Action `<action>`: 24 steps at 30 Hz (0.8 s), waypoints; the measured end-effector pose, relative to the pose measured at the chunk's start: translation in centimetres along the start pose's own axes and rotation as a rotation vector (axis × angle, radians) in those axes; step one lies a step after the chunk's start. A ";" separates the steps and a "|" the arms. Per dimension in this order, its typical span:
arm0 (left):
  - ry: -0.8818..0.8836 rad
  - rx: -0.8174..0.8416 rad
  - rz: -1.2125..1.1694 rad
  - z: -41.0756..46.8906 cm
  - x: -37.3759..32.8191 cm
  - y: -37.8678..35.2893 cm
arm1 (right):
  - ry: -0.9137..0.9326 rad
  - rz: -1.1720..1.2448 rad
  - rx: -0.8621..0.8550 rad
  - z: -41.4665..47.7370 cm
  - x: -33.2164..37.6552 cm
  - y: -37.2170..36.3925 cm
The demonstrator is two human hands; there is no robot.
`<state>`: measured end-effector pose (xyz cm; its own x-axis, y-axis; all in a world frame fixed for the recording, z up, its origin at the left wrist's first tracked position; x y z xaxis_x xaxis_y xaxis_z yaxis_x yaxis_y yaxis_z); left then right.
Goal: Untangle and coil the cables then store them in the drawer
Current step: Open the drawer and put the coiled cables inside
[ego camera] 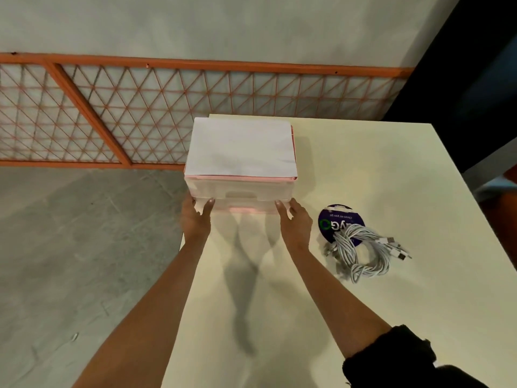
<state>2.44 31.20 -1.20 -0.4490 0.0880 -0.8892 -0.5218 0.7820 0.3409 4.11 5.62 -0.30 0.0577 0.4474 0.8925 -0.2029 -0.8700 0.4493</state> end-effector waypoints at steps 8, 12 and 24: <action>-0.076 -0.116 -0.054 -0.4 -0.5 0.8 | -0.031 -0.068 -0.115 -0.2 0.1 -1.2; -0.079 -0.134 -0.020 0.2 -0.5 1.2 | -0.054 0.006 -0.164 -0.5 0.3 -0.9; 0.029 -0.192 0.017 0.1 0.0 2.7 | 0.030 -0.015 -0.159 -0.8 -0.3 0.5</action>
<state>1.10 33.33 -0.32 -0.4786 0.0802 -0.8744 -0.6416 0.6479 0.4106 3.17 5.25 -0.33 0.0335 0.4683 0.8829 -0.3542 -0.8205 0.4486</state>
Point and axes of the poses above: each hand's wrist, its own z-axis towards the middle knuckle, its own y-axis out of the back of the hand, x = y × z, the point moved 6 cm from there along z, towards the middle knuckle, and after that the axes turned 10 degrees about y, right-handed, at the moved point
